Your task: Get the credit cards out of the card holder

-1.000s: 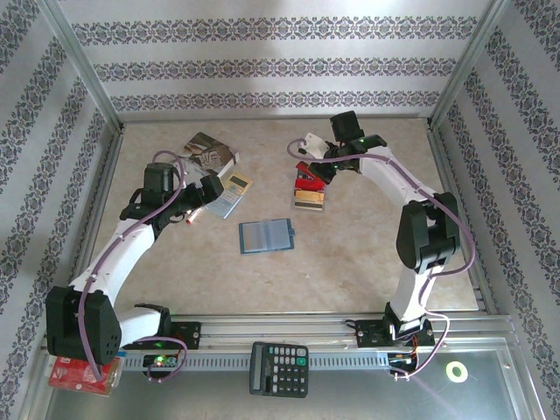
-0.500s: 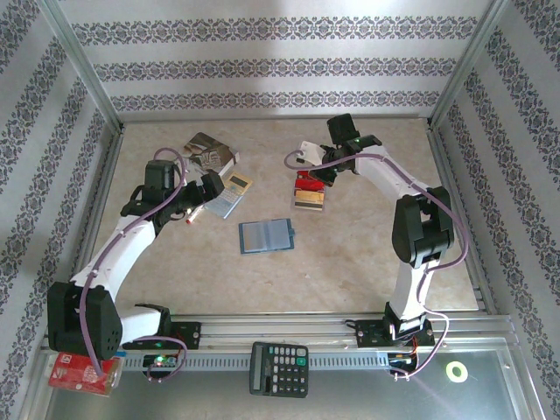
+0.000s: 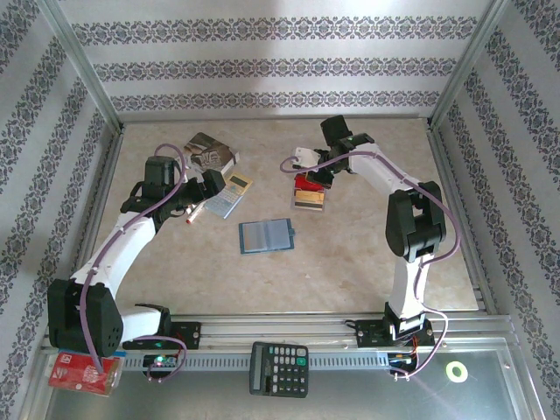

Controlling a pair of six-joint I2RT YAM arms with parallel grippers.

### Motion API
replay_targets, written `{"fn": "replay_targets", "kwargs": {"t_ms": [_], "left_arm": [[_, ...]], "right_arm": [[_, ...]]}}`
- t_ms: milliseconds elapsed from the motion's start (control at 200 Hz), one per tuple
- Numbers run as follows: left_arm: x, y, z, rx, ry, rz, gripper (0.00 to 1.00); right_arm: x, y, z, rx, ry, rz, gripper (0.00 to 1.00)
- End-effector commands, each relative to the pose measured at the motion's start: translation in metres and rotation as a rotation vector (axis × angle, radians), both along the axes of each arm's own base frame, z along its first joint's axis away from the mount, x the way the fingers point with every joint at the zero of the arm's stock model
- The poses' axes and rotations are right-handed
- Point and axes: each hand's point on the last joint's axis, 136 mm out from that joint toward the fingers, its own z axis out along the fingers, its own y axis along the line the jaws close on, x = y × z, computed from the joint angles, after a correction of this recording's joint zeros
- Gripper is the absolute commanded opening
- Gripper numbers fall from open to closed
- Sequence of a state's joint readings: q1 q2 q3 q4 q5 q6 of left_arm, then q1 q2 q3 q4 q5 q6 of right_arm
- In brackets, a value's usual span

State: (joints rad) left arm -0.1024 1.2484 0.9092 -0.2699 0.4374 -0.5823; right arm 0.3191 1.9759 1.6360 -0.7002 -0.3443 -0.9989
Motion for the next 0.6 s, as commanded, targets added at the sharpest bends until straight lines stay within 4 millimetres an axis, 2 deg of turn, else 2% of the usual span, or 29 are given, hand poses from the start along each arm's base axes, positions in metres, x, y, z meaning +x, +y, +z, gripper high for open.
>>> {"fn": "replay_targets", "kwargs": {"t_ms": [0, 385, 490, 595], "left_arm": [[0.002, 0.002, 0.006, 0.005, -0.001, -0.012, 1.0], [-0.002, 0.001, 0.005, -0.011, 0.002, -0.01, 1.0], [-0.004, 0.0, 0.005, -0.01, 0.002, -0.013, 1.0], [-0.004, 0.0, 0.006, -0.014, -0.001, -0.015, 1.0]], "right_arm": [[0.0, 0.003, -0.004, -0.029, 0.003, 0.028, 0.0], [0.0, -0.001, -0.014, -0.106, 0.014, 0.046, 0.0], [0.006, 0.002, -0.014, -0.099, 0.015, 0.022, 0.16], [0.013, 0.001, -0.011, -0.106, 0.011, -0.011, 0.2]]}}
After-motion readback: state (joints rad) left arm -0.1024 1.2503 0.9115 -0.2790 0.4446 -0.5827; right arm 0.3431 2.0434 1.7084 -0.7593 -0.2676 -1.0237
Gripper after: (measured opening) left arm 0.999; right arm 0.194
